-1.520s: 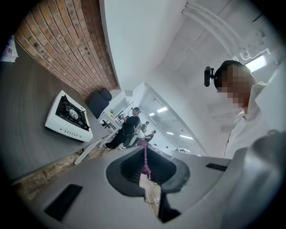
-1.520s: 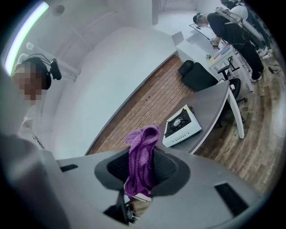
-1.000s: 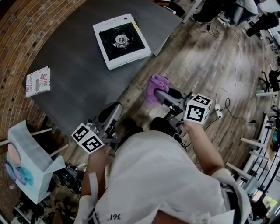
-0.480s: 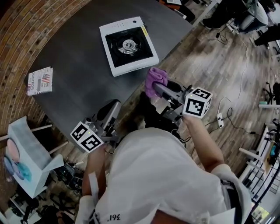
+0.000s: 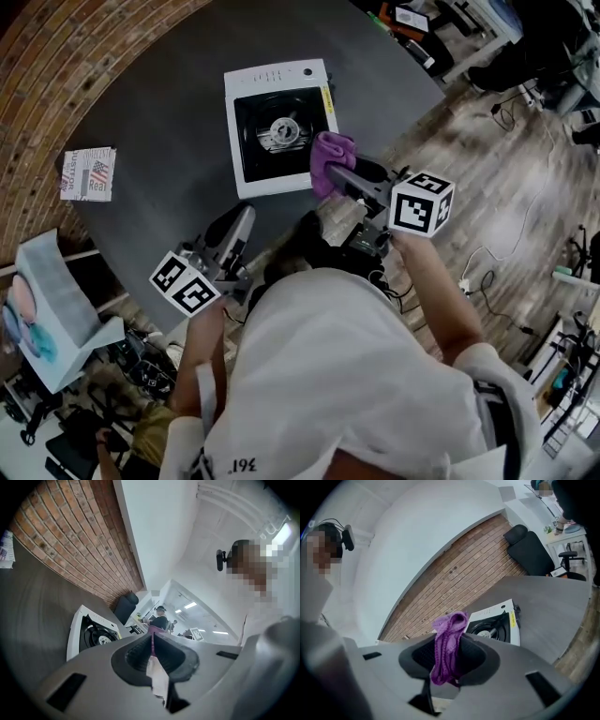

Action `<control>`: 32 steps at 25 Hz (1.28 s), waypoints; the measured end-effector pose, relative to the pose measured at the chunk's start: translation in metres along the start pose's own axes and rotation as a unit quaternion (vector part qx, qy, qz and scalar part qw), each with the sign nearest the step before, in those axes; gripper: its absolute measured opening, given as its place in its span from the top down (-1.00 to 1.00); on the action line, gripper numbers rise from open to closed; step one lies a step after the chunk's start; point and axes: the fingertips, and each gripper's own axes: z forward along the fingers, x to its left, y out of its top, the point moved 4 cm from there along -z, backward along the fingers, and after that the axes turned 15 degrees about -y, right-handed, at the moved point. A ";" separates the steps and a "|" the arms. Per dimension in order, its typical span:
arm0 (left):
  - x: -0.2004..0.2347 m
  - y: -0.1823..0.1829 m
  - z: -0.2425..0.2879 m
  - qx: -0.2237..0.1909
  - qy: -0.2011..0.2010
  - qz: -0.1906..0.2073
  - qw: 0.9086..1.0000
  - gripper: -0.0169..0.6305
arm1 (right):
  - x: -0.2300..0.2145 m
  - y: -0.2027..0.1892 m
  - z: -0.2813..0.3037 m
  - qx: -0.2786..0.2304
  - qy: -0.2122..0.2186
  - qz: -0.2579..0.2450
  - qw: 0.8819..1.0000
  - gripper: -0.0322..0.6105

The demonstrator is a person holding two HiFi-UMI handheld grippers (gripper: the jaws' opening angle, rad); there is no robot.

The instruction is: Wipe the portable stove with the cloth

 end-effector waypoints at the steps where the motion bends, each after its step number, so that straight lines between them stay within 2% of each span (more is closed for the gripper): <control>1: 0.006 0.001 0.006 -0.002 0.007 0.001 1.000 0.88 | -0.007 0.006 0.005 0.006 0.002 -0.001 1.000 0.52; 11: 0.049 0.014 0.038 -0.010 0.066 0.010 0.998 0.88 | -0.054 0.050 0.060 0.065 0.008 -0.020 0.998 0.52; 16: 0.069 0.027 0.040 0.008 0.073 0.022 0.997 0.87 | -0.056 0.064 0.091 0.083 0.001 -0.027 0.996 0.52; 21: 0.094 0.037 0.042 0.031 0.074 0.021 0.997 0.67 | -0.058 0.074 0.117 0.093 -0.016 -0.037 0.995 0.52; 24: 0.106 0.044 0.041 0.039 0.071 0.023 0.996 0.62 | -0.056 0.079 0.132 0.095 -0.022 -0.046 0.994 0.52; 32: 0.136 0.050 0.045 0.047 0.070 0.016 0.996 0.59 | -0.054 0.094 0.172 0.104 -0.033 -0.061 0.992 0.52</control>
